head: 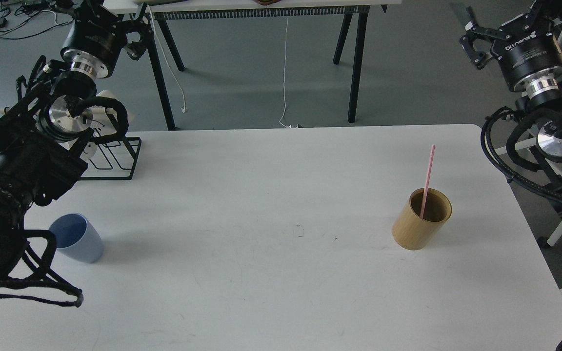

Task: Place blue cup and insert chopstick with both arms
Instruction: 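Lower the left arm from its raised pose toward the blue cup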

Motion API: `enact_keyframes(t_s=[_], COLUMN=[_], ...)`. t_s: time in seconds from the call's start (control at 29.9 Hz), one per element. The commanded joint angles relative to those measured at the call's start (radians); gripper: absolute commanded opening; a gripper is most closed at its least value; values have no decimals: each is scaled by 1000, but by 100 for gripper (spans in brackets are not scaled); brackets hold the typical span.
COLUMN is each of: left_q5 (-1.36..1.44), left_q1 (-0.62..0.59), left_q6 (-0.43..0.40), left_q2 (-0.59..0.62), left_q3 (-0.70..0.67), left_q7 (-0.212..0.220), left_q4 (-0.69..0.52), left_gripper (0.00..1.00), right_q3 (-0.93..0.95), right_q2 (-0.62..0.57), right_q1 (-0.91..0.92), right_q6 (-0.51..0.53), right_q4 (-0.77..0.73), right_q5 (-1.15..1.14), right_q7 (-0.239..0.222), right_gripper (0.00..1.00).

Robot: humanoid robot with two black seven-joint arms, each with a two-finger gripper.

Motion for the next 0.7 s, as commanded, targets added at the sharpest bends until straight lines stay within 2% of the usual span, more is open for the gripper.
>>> enact_keyframes(t_s=[0.0, 0.33, 0.53, 0.67], left_q5=[0, 10, 52, 212], left_q1=[4, -2, -9, -22], left_q6=[0, 0, 0, 0], left_q2=[2, 15, 166, 251], left_q3=[2, 29, 158, 177], left_q7=[-1, 21, 15, 12], left_q4=[0, -28, -254, -388], left_gripper=[100, 100, 100, 100], right_q3=[-1, -16, -15, -12], right_q2=[2, -3, -15, -27], right_q1=[-2, 6, -2, -21], right_q6=[0, 0, 0, 0], right_q4=[-2, -2, -5, -2], right_q5=[-3, -12, -12, -12], right_q7=[1, -5, -5, -3], right_gripper=[100, 100, 100, 100])
